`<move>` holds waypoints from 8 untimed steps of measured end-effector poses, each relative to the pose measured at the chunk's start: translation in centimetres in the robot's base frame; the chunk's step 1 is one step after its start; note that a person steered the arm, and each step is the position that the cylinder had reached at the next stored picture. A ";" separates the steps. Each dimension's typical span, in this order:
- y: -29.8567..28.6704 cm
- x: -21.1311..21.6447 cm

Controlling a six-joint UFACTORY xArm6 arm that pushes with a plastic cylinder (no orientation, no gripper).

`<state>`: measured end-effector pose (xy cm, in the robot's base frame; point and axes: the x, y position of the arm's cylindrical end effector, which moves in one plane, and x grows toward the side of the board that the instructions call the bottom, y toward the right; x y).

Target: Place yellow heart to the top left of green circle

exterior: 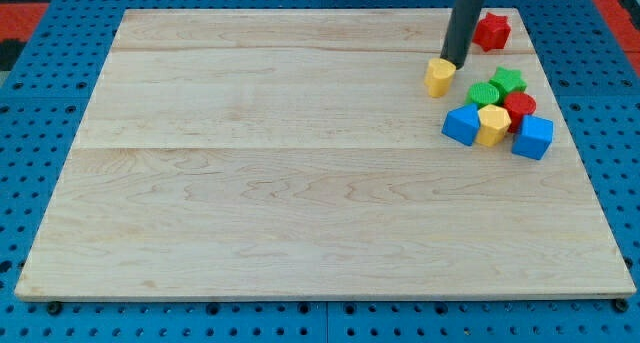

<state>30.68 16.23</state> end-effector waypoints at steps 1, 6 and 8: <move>-2.4 0.0; -4.7 3.5; -3.1 5.4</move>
<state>36.03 13.12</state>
